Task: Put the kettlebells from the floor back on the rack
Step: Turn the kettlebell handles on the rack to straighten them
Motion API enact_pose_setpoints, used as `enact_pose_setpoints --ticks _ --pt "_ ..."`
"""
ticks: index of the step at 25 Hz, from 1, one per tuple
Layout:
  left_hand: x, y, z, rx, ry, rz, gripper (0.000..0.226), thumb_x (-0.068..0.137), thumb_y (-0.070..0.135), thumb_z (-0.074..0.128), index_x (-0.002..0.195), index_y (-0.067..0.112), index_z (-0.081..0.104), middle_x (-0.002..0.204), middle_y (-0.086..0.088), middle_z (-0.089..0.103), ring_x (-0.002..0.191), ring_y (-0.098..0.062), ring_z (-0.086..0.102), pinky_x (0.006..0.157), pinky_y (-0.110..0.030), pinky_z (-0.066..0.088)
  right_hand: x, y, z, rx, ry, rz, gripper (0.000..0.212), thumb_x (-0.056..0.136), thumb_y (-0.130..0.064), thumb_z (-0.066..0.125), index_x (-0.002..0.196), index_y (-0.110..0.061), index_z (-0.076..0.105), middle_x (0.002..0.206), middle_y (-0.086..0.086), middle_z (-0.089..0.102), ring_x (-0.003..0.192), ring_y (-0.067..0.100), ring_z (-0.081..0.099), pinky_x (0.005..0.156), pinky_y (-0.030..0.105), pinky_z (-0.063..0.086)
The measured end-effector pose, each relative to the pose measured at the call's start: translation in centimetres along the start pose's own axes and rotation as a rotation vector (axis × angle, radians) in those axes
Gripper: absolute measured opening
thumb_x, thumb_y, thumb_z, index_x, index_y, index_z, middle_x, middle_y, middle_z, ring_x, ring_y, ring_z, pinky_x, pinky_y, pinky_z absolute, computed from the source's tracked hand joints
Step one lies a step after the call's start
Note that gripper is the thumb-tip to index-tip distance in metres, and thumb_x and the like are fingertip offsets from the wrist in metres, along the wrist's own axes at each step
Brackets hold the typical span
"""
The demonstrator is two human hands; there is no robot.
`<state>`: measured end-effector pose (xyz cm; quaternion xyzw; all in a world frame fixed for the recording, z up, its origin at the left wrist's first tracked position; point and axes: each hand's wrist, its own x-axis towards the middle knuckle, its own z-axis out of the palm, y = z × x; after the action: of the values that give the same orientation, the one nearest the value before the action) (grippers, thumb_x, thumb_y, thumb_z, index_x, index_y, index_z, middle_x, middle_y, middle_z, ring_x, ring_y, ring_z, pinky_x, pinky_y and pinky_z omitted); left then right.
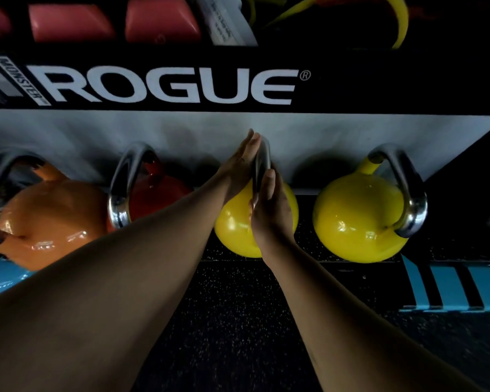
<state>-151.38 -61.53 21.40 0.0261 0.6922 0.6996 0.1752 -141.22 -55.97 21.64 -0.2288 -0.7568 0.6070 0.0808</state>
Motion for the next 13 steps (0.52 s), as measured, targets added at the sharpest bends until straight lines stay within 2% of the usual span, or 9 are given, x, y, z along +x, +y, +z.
enact_pose_setpoints --ticks 2,4,5,7,9,11,13 --pt "0.15 0.00 0.03 0.028 0.001 -0.010 0.073 0.092 0.057 0.042 0.152 0.019 0.028 0.160 0.001 0.027 0.146 -0.011 0.024 0.123 -0.033 0.014 0.32 0.03 0.01 0.005 -0.019 -0.008 0.050 0.100 -0.057 0.020 0.139 -0.038 0.045 0.119 0.009 0.068 0.109 0.033 0.064 0.090 0.048 0.054" --pt "-0.02 0.18 0.13 0.055 -0.016 -0.007 0.075 0.088 0.060 0.041 0.152 0.023 0.028 0.160 0.004 0.026 0.146 -0.010 0.024 0.122 -0.032 0.014 0.29 0.16 0.11 0.036 -0.028 -0.001 0.059 0.092 -0.068 0.018 0.135 -0.040 0.046 0.107 0.005 0.067 0.107 0.037 0.065 0.089 0.055 0.055" --pt "-0.23 0.08 0.21 0.070 -0.011 0.005 0.070 0.092 0.057 0.039 0.152 0.023 0.027 0.160 0.005 0.026 0.146 -0.009 0.023 0.122 -0.029 0.014 0.07 0.32 0.17 0.044 -0.027 0.009 0.064 0.087 -0.073 0.017 0.135 -0.041 0.045 0.109 0.004 0.067 0.109 0.037 0.065 0.091 0.056 0.055" --pt "-0.14 -0.38 0.14 0.091 0.001 0.023 0.055 0.102 0.041 0.036 0.152 0.020 0.027 0.158 0.006 0.029 0.144 -0.008 0.025 0.115 -0.017 0.020 -0.12 0.61 0.45 0.054 -0.012 0.021 0.067 0.084 -0.074 0.017 0.137 -0.043 0.043 0.122 0.006 0.067 0.111 0.034 0.064 0.093 0.053 0.054" --pt "-0.34 -0.28 0.06 0.049 -0.023 0.004 0.050 0.105 0.032 0.033 0.151 0.015 0.028 0.151 0.006 0.033 0.142 -0.007 0.028 0.104 -0.007 0.028 -0.11 0.68 0.84 0.079 -0.002 0.010 0.068 0.084 -0.074 0.017 0.138 -0.042 0.043 0.119 0.000 0.066 0.105 0.027 0.064 0.089 0.044 0.053" --pt "-0.59 -0.01 0.02 0.042 -0.046 0.011 0.048 0.106 0.028 0.027 0.151 0.012 0.025 0.154 0.001 0.029 0.145 -0.011 0.023 0.101 -0.006 0.025 -0.06 0.67 0.94 0.104 0.008 0.020 0.071 0.084 -0.076 0.018 0.137 -0.038 0.046 0.109 -0.003 0.061 0.097 0.023 0.060 0.082 0.038 0.047" --pt "-0.55 0.04 -0.04 0.041 -0.059 0.014 0.048 0.106 0.026 0.026 0.151 0.011 0.024 0.159 -0.003 0.025 0.148 -0.014 0.020 0.099 -0.004 0.024 -0.01 0.83 0.97 0.108 0.013 0.040 0.060 0.093 -0.067 0.021 0.139 -0.037 0.045 0.118 0.003 0.066 0.104 0.027 0.063 0.087 0.041 0.051"
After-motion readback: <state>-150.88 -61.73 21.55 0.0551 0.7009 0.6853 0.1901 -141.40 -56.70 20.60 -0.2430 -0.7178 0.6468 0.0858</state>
